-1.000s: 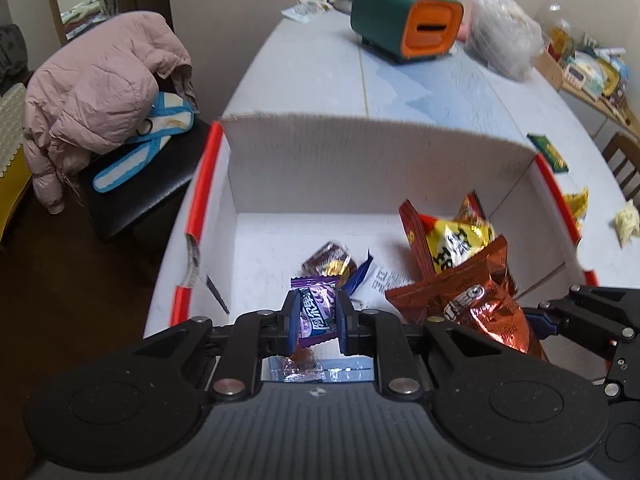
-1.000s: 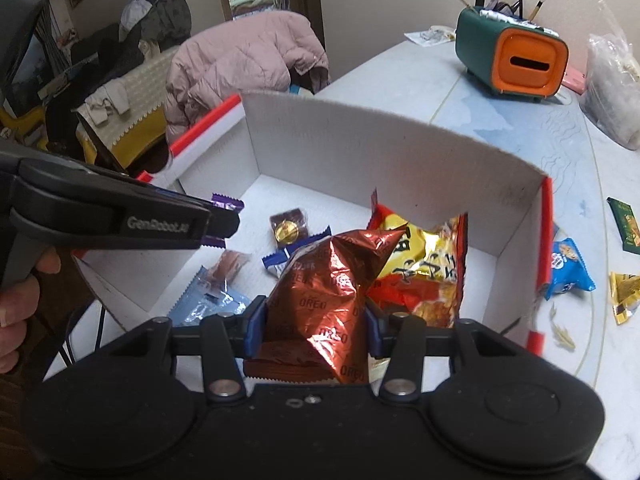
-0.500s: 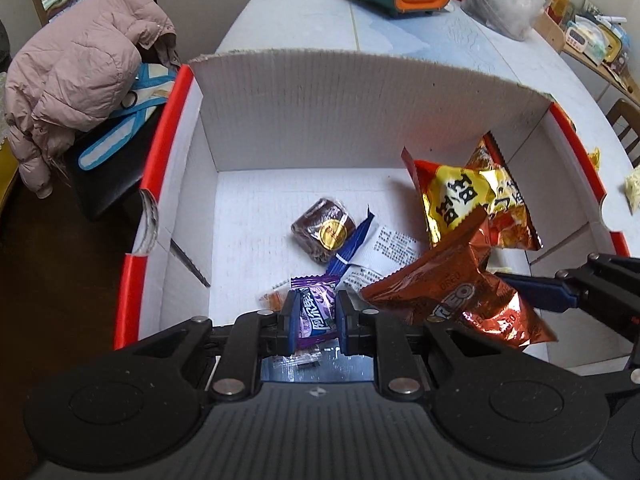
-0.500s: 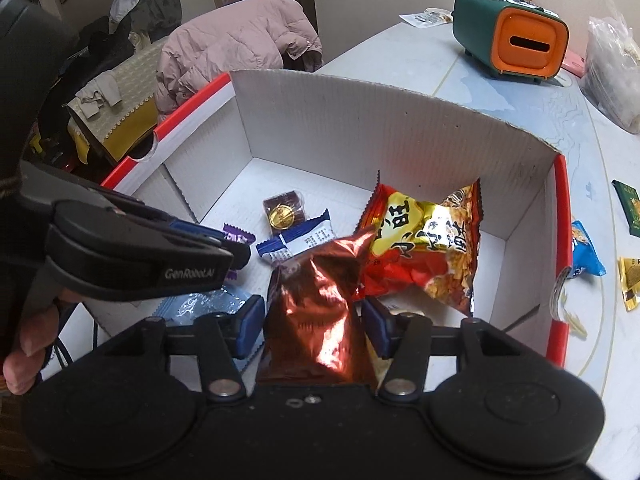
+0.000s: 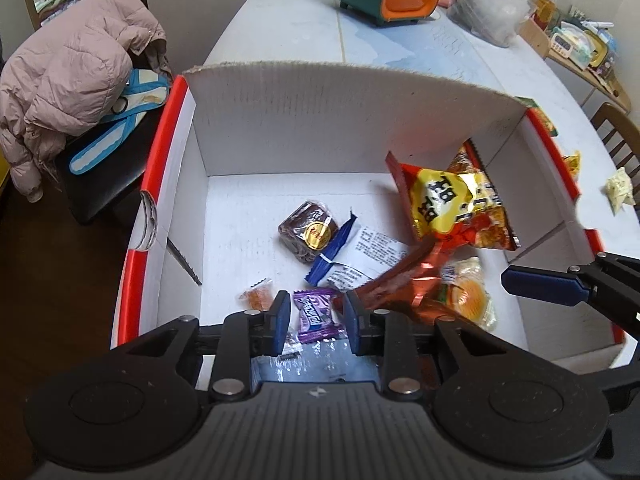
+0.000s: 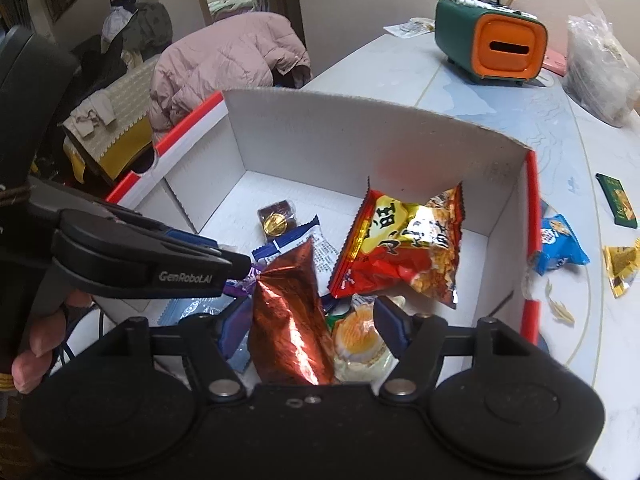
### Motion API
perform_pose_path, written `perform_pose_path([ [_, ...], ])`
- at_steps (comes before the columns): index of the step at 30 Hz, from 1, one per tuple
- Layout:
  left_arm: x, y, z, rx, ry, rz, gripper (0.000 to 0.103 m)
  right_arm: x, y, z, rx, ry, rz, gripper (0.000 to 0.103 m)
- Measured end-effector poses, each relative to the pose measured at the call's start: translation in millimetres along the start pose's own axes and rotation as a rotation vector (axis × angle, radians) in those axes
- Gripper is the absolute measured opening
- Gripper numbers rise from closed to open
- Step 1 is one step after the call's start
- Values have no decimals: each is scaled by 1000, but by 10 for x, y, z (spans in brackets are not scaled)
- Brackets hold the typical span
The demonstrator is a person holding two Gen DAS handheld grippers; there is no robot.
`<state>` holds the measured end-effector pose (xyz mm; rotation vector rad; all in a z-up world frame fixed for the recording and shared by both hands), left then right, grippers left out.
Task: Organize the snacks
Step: 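Open both tools to drop the foil bag and candy into the box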
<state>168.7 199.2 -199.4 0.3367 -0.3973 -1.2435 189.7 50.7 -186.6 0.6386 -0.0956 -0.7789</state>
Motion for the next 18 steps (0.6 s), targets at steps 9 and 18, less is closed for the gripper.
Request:
perform_pose_path([
  [9, 118, 2, 368, 73, -30, -11, 29, 41, 9, 338, 72, 22, -29, 76],
  [18, 372, 58, 762, 189, -72, -33, 59, 127, 5, 767, 153, 32, -45, 80],
])
Point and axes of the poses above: each gripper's, at about its wrist camera, not at the fingertips, and z roughly against the way its jaws point, x to its right, y to its top, the point moved 7 cm from there along -z, roughly the way its jaws point
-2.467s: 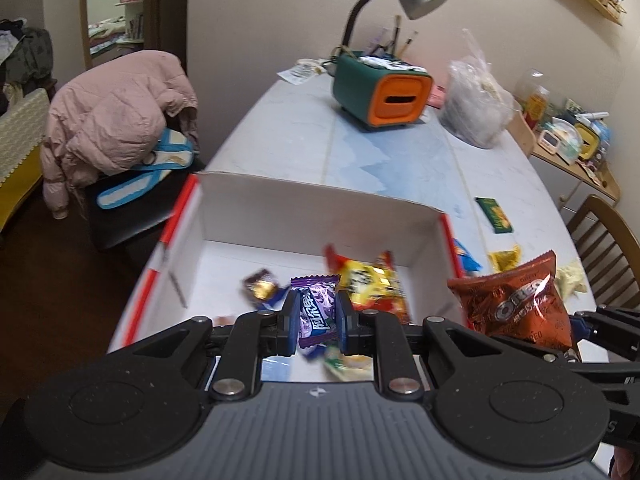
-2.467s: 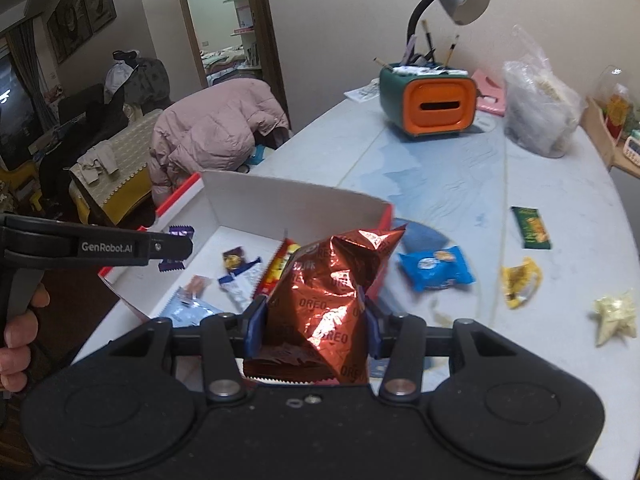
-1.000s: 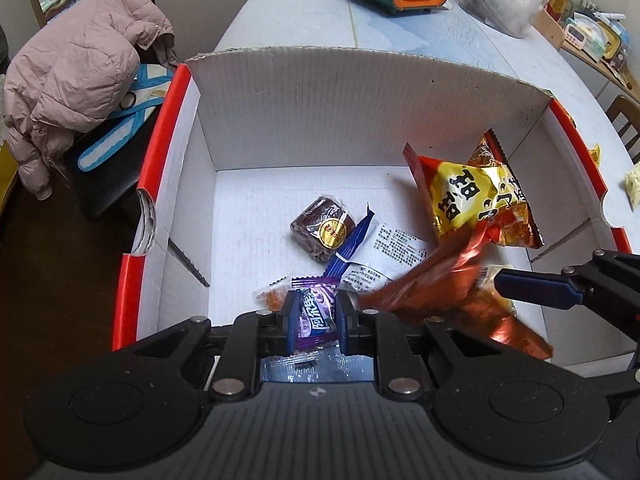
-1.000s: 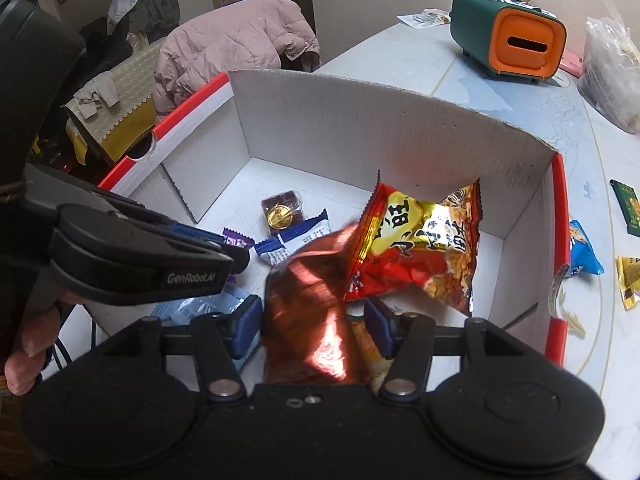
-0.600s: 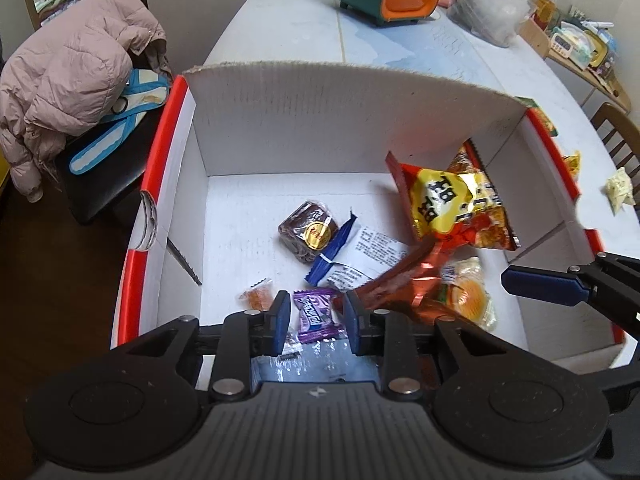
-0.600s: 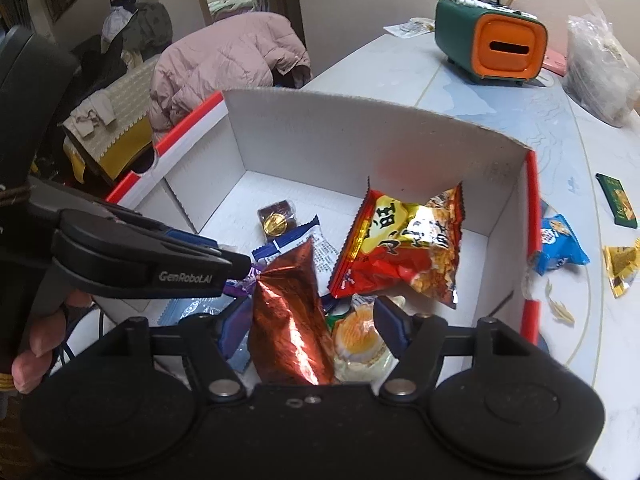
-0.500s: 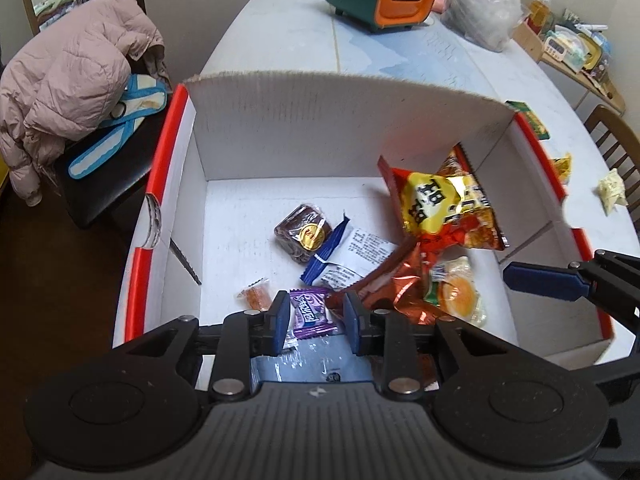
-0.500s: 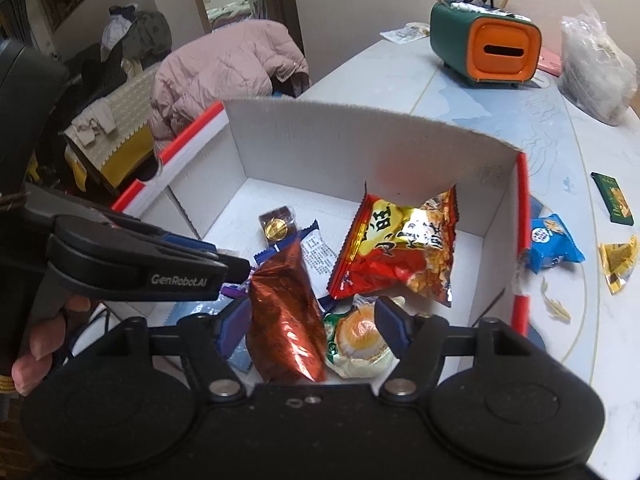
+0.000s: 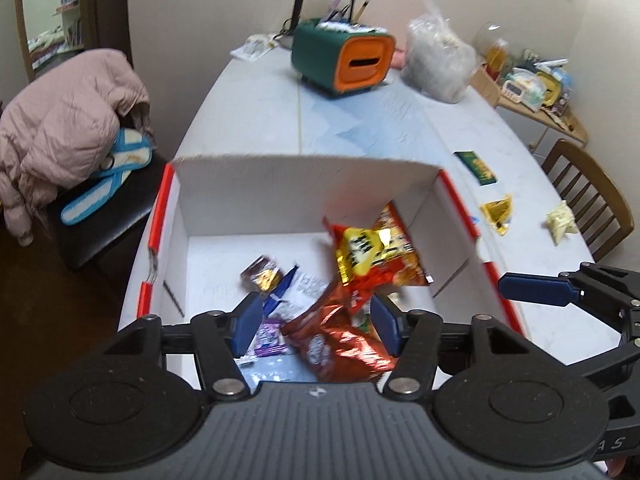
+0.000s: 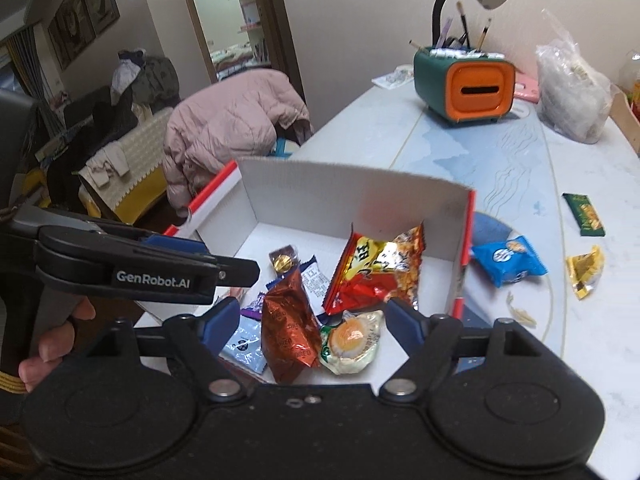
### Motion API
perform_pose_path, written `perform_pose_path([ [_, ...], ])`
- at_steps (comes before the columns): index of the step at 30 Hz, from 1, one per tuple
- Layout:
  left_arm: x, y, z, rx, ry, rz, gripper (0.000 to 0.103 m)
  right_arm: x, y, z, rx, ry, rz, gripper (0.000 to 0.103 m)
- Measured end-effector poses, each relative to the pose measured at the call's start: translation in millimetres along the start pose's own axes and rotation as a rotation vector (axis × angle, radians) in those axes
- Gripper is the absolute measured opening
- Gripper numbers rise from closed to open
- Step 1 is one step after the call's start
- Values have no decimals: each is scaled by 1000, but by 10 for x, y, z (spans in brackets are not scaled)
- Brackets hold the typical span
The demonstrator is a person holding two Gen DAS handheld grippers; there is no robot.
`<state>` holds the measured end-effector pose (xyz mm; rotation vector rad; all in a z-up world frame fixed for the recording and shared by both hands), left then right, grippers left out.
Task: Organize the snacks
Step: 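Open both tools to drop the foil bag and candy into the box, then withdraw both open tools from the box toward the remaining snacks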
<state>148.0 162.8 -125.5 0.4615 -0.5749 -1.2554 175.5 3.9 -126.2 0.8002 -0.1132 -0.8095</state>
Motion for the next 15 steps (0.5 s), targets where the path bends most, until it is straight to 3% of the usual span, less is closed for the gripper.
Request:
perform_pose_path([
  [3, 135, 24, 67, 22, -16, -17, 59, 63, 4, 141, 28, -4, -6, 83],
  [8, 402, 60, 125, 50, -48, -33, 69, 232, 5, 359, 70, -25, -25, 89],
  [15, 837, 108, 104, 77, -87, -52, 70, 609, -58, 668, 112, -53, -47, 92],
])
Point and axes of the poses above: each gripper's, at about its wrist camera, not at the fingertips, and z roughly against the way its jaws point, x to its right, y to its top, the point moved 7 cm from there along -z, roughly the way its jaws point
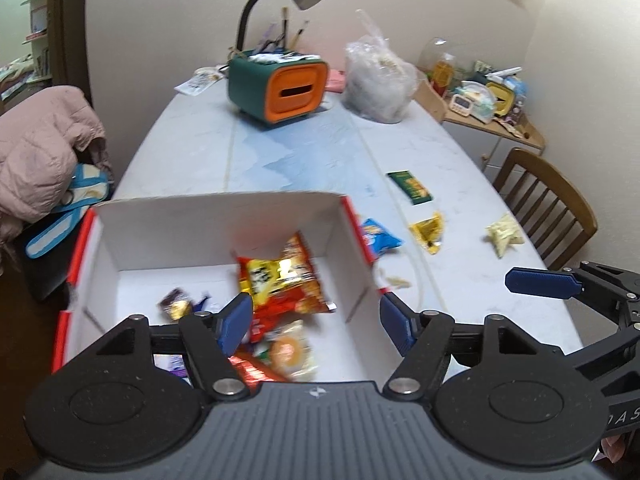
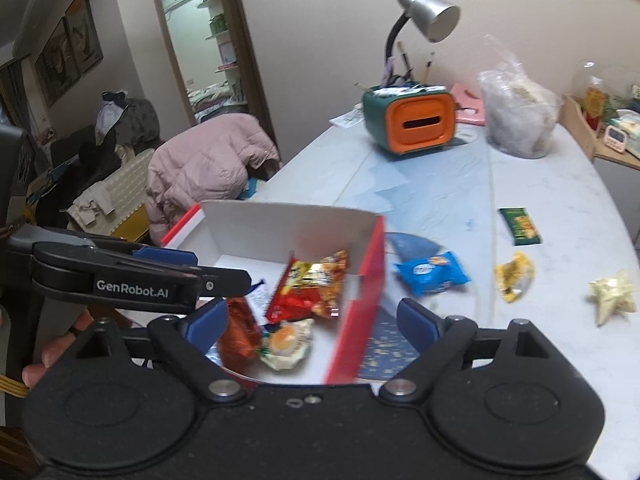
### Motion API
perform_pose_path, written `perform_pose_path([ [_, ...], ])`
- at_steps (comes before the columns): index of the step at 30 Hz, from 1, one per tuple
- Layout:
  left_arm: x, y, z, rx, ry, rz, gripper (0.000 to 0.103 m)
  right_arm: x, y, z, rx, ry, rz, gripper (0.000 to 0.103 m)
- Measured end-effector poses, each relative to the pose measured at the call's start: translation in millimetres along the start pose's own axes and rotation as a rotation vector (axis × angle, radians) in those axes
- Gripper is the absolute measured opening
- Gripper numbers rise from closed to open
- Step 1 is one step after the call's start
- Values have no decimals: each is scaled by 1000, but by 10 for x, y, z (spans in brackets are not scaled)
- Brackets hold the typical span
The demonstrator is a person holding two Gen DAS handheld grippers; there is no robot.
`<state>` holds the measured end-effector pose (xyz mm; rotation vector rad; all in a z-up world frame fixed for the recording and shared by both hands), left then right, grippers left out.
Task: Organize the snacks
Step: 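Withdraw both open tools from the box toward the remaining snacks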
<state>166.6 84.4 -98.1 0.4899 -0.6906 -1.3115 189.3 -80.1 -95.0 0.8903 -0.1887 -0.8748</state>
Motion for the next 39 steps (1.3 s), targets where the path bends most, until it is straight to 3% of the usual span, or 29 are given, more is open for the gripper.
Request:
perform_pose_path([
  [5, 340, 42, -84, 20, -32, -10, 79, 321, -52, 209, 29, -30, 6, 103],
  [22, 1494, 196, -989, -57, -13, -19, 79, 1855, -302, 525, -3, -176, -36, 103],
  [30, 1812, 325, -1578, -102, 18, -25, 79, 2643, -319, 376, -41, -243, -42, 103],
  [39, 1886, 497, -2227, -146, 70, -28, 79, 3160, -316, -27, -98, -258, -6, 102],
])
Point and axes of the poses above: each gripper's, at about its wrist camera, not at the fingertips, and z roughly against the way its jaws point, x to its right, y to its top, the point moved 7 cm from there along -z, roughly the way its jaws point
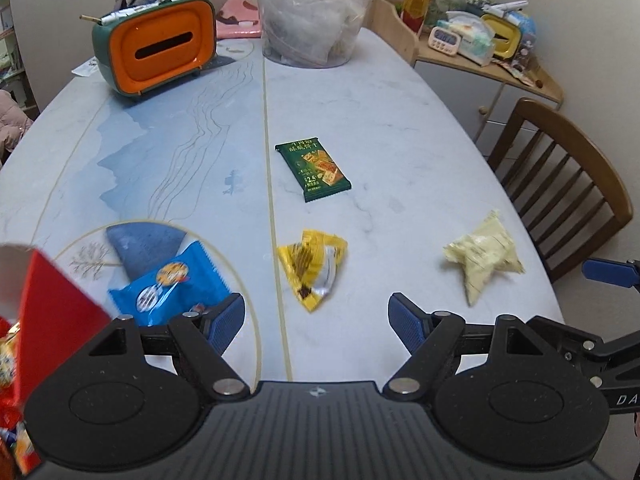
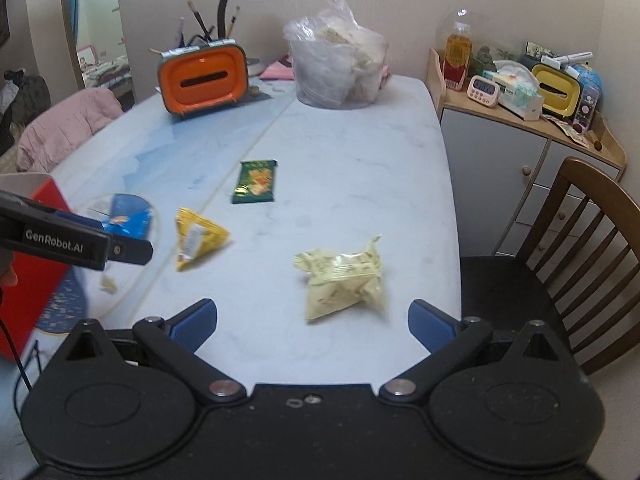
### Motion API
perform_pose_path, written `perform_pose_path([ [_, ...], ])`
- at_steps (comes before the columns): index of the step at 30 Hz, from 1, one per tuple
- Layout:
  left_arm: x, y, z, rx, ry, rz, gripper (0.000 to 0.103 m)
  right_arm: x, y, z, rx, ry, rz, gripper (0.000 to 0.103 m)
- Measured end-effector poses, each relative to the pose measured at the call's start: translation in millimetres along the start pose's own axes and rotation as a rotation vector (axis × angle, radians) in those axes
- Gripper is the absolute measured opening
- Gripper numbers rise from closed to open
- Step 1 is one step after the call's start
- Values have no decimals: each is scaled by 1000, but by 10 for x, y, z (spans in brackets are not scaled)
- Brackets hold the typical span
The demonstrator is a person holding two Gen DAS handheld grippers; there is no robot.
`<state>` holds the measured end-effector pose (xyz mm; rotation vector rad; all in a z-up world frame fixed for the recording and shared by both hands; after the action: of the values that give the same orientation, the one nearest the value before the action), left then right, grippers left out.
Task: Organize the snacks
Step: 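Grasp the yellow packet with the left tool while the right grasps the pale yellow crinkled packet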
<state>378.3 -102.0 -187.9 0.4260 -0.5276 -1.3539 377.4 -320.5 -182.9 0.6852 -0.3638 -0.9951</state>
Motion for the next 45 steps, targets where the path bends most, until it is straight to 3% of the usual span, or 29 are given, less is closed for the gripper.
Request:
perform_pose_path([
  [11, -35, 207, -679, -88, 54, 27, 79, 310, 87, -654, -63, -19, -1, 100],
  [19, -29, 224, -897, -100, 56, 3, 77, 314, 109, -922, -88, -18, 12, 96],
  [22, -6, 224, -926, -90, 65, -25, 70, 304, 105, -963, -92, -12, 9, 95],
  [26, 44, 227, -927, -77, 68, -58, 58, 289, 84, -1007, -107, -11, 12, 79],
  [30, 63, 216, -898, -68, 69, -65, 52, 282, 63, -1017, -115, -9, 3, 70],
  [32, 79, 210, -875, -61, 74, -76, 43, 271, 50, -1008, -118, -4, -5, 63],
  [37, 108, 175, -826, -71, 79, -90, 36, 217, 21, -974, -120, -9, 4, 57],
  [45, 97, 81, -572, -74, 68, -58, 36, 118, -6, -758, -110, 16, -36, 52],
])
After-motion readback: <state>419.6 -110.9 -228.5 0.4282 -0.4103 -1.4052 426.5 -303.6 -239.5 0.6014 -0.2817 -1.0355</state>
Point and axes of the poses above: each gripper's, at about its wrist camera, not at the fingertips, and z roughly against the way its jaws point, x to its right, y to its top, the point moved 7 cm from there along -z, roughly the way its jaws point
